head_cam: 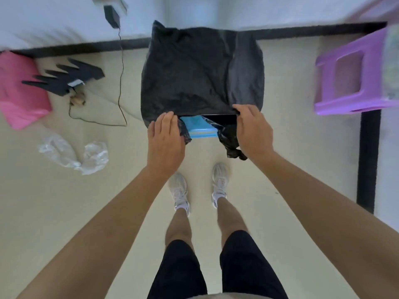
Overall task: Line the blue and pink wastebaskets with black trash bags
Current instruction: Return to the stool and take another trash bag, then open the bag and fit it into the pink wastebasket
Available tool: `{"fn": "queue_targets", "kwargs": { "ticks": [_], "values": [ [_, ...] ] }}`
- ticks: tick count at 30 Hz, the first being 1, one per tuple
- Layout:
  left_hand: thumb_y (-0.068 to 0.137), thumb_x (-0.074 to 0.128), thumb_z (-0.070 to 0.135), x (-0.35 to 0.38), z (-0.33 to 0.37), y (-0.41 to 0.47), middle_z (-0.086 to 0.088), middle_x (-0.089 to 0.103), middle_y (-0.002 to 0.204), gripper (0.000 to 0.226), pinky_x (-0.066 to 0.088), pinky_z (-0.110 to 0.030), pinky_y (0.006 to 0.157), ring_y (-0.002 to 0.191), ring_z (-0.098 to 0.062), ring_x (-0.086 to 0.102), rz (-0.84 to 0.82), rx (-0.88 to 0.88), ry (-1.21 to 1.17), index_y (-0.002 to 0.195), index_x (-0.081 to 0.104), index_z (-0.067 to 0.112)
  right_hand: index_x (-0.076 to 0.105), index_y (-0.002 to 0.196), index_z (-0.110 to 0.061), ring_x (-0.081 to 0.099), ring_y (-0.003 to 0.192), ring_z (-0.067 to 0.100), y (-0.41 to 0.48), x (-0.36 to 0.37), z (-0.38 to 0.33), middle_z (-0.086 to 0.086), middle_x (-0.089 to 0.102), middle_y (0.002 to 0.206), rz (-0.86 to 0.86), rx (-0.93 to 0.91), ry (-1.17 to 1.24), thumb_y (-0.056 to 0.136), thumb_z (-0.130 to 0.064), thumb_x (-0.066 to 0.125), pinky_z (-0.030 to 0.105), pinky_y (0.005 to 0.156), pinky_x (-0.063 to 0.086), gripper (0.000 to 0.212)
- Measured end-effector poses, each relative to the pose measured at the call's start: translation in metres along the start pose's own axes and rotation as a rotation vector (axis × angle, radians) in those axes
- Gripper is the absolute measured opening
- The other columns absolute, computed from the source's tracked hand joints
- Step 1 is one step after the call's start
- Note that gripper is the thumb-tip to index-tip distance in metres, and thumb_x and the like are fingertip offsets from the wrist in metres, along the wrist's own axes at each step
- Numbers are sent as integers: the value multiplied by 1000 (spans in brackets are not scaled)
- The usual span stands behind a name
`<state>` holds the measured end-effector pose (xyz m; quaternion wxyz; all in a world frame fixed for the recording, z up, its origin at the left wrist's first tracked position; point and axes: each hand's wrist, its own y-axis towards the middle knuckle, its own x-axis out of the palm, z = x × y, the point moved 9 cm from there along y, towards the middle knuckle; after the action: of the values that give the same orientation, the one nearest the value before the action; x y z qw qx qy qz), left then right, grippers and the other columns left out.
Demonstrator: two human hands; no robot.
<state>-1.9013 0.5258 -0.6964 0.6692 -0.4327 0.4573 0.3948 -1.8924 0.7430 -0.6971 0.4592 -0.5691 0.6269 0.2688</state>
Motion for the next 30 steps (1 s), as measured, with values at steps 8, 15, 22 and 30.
{"fn": "queue_targets", "kwargs": {
  "ticks": [8,15,22,30],
  "values": [
    [94,53,33,-229,67,1,-17,53,135,52,39,-44,105,122,-33,50,284,154,-45,133,48,-1,59,125,-15,61,91,32,-39,-198,-67,11,60,112,154,104,84,102,-21,39,39,77,51,31],
    [92,56,23,-314,198,-60,-16,58,130,42,46,-47,97,116,-33,56,321,651,-76,127,55,0,63,102,-9,62,85,34,-191,-307,-17,13,64,95,121,490,-141,87,-4,50,37,70,49,20],
    [90,58,19,-324,394,-233,-12,61,124,37,49,-46,91,111,-32,59,221,1181,-104,123,58,3,58,110,-24,58,77,25,-481,-389,65,0,58,81,446,1095,63,86,-9,48,31,61,40,30],
    [87,55,-4,-269,545,-559,-11,55,122,39,53,-40,89,109,-28,55,25,1715,-238,126,57,3,44,101,-32,62,78,27,-870,-342,95,1,64,89,1021,1476,548,77,-6,38,38,63,53,36]
  ]
}}
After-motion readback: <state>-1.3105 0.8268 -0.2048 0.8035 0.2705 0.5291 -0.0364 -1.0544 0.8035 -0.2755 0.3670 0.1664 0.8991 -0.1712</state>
